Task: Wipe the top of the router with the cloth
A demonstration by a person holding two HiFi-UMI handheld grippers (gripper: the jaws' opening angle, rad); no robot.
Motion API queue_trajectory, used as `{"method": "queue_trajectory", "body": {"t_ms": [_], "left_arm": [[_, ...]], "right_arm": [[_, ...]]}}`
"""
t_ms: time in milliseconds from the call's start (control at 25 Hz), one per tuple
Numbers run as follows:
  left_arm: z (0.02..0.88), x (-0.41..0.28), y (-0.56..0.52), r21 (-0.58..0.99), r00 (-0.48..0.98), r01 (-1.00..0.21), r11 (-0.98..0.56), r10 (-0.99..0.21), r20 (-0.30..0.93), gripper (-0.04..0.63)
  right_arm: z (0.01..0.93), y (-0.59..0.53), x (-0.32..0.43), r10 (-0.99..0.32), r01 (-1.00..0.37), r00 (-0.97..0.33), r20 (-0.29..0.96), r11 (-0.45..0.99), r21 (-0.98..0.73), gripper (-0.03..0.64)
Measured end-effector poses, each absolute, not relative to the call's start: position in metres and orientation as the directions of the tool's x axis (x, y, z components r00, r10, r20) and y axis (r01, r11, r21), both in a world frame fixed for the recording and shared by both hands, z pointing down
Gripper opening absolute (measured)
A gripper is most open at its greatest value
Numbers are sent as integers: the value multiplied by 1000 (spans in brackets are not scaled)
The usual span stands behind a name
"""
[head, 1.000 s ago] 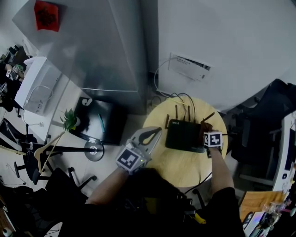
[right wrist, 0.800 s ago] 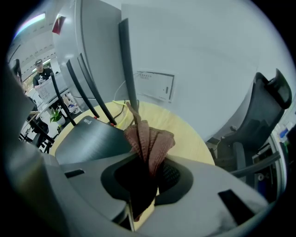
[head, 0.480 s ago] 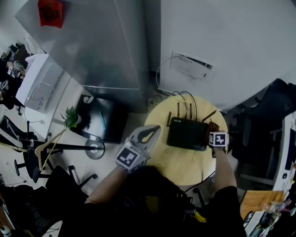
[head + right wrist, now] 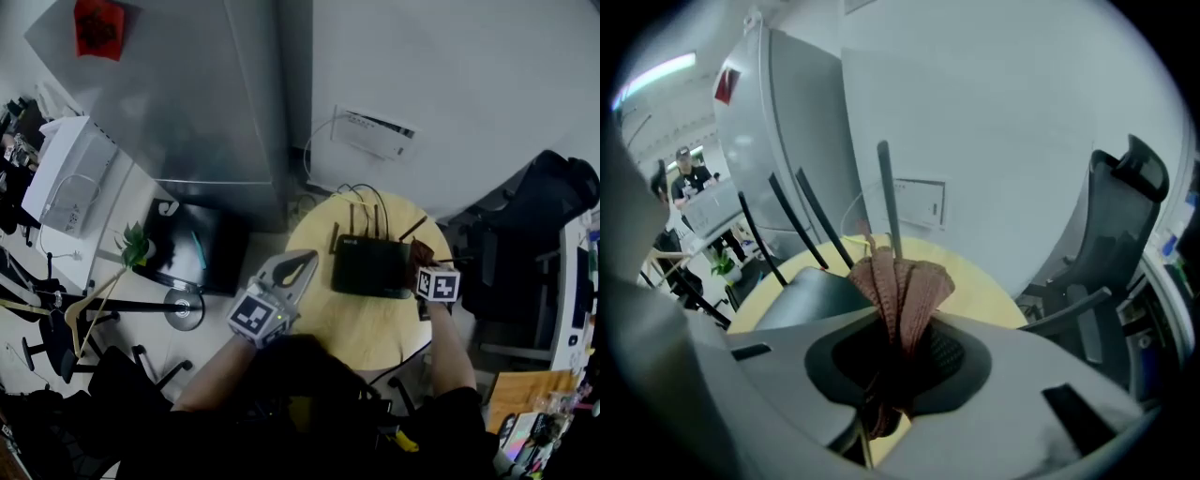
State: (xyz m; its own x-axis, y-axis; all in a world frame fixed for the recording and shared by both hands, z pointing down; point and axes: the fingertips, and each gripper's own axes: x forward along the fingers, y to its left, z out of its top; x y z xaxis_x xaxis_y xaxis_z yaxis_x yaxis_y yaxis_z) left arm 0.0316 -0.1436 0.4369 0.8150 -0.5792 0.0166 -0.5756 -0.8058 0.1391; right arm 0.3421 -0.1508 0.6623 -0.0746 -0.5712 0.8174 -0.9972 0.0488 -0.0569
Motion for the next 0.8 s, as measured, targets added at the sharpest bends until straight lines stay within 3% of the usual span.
{"method": "queue_trajectory", "body": {"t_ms": [240, 520, 800], "left_arm": [[433, 28, -138, 139, 820, -566, -813, -572, -6, -8], [435, 13, -135, 144, 797, -597, -789, -604, -1, -9], [434, -6, -131, 135, 760, -644, -753, -650, -2, -8]], "right_arm": [[631, -155, 259, -611, -965, -261, 748, 177, -192, 66], [640, -150, 146, -506, -889, -442, 741, 354, -289, 66], [680, -150, 103, -385, -849, -528, 757, 272, -453, 66]]}}
